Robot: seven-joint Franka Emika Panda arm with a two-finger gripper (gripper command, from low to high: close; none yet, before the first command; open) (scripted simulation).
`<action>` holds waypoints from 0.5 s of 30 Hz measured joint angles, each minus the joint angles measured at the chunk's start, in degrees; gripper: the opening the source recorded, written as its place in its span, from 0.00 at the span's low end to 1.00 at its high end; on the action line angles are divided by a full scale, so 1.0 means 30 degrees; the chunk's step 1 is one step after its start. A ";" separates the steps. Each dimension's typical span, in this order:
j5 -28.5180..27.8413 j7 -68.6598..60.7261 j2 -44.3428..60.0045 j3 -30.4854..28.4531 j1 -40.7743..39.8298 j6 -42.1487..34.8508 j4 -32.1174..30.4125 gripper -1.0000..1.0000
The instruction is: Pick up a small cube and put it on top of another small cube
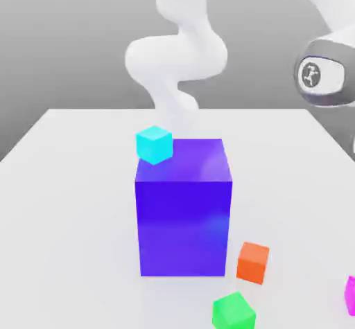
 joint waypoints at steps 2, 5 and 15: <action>-0.0464 -0.0550 0.1421 0.0291 0.0383 0.0326 0.0120 0.50; -0.1165 -0.0727 0.3525 0.0153 0.0962 0.1346 0.0450 0.50; -0.1764 -0.0387 0.5425 -0.0409 0.1469 0.2694 0.0878 0.00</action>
